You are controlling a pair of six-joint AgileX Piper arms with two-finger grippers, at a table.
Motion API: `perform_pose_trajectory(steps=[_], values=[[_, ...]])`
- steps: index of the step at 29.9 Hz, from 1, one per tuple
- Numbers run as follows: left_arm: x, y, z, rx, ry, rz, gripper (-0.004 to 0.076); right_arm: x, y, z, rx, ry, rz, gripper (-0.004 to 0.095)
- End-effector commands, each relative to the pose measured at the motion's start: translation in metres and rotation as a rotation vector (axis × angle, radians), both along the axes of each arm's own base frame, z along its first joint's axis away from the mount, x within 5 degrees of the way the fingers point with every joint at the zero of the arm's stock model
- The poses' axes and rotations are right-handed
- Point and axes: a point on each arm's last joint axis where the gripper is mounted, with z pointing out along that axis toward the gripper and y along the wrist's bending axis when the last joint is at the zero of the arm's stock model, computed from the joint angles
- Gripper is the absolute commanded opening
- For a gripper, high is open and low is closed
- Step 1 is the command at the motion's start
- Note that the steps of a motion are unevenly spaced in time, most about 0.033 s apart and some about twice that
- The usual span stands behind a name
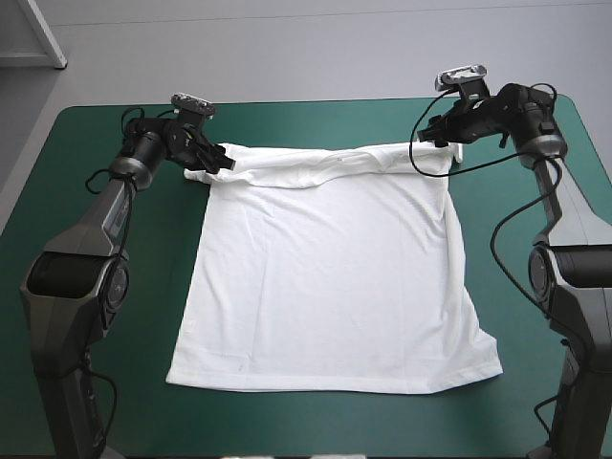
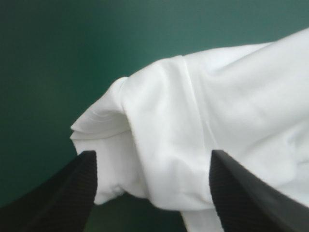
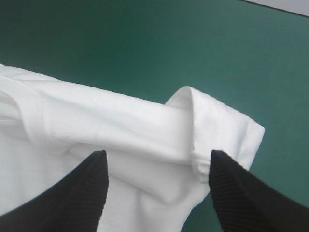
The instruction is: Fold the cloth
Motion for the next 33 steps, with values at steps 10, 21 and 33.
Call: perform_pose_trajectory(steps=[10,21,33], values=[[-0.112,0.014,0.153,-0.079,-0.179,0.021,0.0456,-0.089,0.006,0.135,0.135,-0.056,0.033,0.0485],[-0.255,0.023,0.126,-0.238,-0.062,0.052,0.0456,-0.140,0.007,0.134,0.180,0.056,0.011,0.0457],[-0.314,0.021,0.029,-0.275,0.371,0.065,0.0456,-0.233,0.001,0.122,0.149,0.037,-0.015,0.0431]])
